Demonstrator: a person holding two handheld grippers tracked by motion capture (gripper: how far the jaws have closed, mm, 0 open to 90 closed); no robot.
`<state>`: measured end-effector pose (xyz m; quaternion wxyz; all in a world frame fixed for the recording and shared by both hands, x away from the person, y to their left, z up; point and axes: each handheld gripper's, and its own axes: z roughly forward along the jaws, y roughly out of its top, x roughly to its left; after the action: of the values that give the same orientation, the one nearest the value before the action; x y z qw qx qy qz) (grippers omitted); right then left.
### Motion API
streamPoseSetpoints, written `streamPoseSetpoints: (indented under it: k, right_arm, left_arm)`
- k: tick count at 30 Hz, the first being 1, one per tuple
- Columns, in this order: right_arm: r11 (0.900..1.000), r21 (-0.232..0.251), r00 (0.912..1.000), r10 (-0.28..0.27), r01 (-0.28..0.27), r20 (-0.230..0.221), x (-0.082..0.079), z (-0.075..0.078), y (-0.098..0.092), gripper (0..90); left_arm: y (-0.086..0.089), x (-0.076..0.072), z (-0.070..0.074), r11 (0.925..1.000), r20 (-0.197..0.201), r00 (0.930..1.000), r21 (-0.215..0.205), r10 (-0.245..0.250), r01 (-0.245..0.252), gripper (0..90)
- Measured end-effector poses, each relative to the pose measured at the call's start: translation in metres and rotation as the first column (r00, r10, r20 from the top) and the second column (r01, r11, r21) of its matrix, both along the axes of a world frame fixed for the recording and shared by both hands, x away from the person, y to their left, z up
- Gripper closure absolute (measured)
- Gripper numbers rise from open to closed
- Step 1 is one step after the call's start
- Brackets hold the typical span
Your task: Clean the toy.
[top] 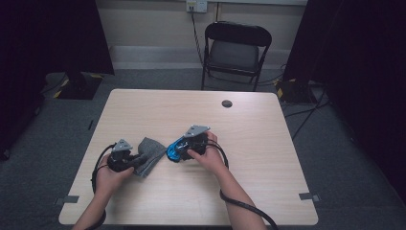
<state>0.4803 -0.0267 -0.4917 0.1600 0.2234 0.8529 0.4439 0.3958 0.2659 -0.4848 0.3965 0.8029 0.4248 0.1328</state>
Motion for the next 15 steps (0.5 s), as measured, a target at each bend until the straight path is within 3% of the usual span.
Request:
streamPoseSetpoints:
  k: [10,15]
  right_arm:
    - [1.0,0.0,1.0,-0.001,0.001,0.0,0.0,0.0,0.0,13.8]
    - [1.0,0.001,1.0,0.0,0.0,0.001,0.0,0.0,0.0,13.8]
  left_arm:
    - [0.006,-0.005,0.003,1.0,-0.013,0.9999,-0.002,-0.002,0.002,75.9]
    - [0.013,-0.007,0.009,0.9994,-0.004,0.9998,-0.031,0.018,-0.018,75.9]
